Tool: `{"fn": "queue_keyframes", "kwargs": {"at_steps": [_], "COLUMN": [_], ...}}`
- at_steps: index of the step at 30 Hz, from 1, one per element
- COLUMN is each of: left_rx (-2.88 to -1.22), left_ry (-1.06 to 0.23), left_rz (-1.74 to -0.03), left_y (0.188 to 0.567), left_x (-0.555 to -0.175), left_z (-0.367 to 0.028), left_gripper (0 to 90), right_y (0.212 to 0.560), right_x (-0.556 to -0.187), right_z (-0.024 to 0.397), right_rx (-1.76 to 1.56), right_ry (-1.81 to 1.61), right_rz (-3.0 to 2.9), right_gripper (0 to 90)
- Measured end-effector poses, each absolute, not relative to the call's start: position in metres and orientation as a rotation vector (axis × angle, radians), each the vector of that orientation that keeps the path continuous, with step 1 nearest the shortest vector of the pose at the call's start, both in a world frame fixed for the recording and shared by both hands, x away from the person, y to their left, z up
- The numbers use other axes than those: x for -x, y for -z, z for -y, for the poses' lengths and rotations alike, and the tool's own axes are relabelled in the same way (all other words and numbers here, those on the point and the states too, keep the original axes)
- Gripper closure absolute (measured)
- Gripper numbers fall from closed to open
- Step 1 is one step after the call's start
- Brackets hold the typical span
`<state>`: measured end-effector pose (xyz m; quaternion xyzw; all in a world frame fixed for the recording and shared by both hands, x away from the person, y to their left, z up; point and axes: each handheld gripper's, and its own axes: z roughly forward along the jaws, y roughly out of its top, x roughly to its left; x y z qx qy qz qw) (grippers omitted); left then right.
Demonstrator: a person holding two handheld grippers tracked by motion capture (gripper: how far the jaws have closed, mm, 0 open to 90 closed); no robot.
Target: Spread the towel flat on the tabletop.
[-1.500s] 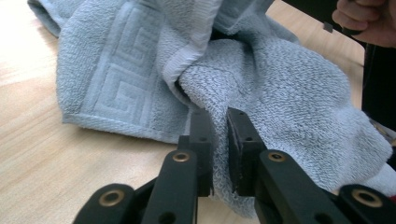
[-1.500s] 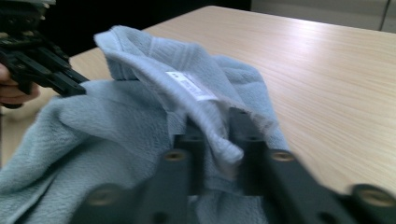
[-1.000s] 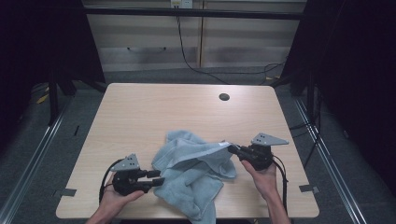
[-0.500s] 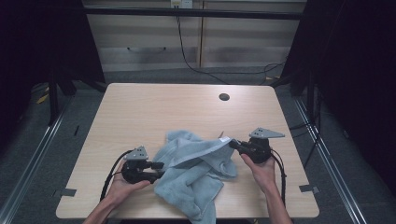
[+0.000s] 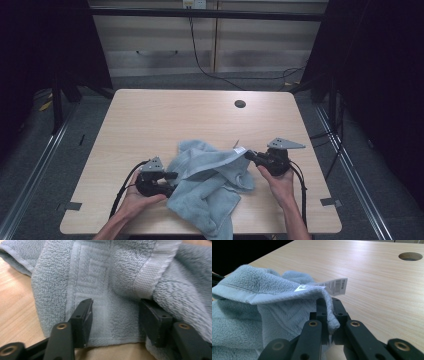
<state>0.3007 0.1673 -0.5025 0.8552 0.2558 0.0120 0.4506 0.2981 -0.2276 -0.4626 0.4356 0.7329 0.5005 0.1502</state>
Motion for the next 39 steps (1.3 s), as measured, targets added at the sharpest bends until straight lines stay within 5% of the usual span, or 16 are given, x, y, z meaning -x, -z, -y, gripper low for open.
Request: {"fn": "queue_keyframes", "kwargs": {"at_steps": [2, 9, 21, 31, 34, 37, 39], "left_rx": [-2.134, -2.12, -1.985, -2.164, -2.17, -2.205, -2.226], "left_ry": [-0.104, -0.059, -0.053, -0.074, -0.105, -0.176, -0.209], "left_rz": [-0.646, -0.633, -0.677, -0.607, -0.608, -0.589, -0.564], "left_y": [0.504, 0.502, 0.48, 0.503, 0.505, 0.507, 0.505], "left_x": [-0.299, -0.3, -0.306, -0.296, -0.294, -0.292, -0.288], "left_z": [-0.164, -0.167, -0.198, -0.174, -0.172, -0.167, -0.164], "left_gripper": [53.4, 90.0, 90.0, 38.6, 33.6, 36.4, 51.2], "right_y": [0.462, 0.46, 0.438, 0.444, 0.447, 0.447, 0.447], "right_x": [-0.297, -0.294, -0.293, -0.296, -0.296, -0.295, -0.294], "right_z": [0.227, 0.227, 0.235, 0.242, 0.245, 0.246, 0.245], "right_rx": [-1.242, -1.195, -1.119, -1.214, -1.222, -1.221, -1.221], "right_ry": [-1.44, -1.527, -1.734, -1.64, -1.631, -1.631, -1.627], "right_rz": [-2.109, -2.168, -2.196, -2.14, -2.139, -2.14, -2.143], "right_gripper": [87.0, 87.1, 87.1, 87.2, 87.1, 87.2, 87.1]}}
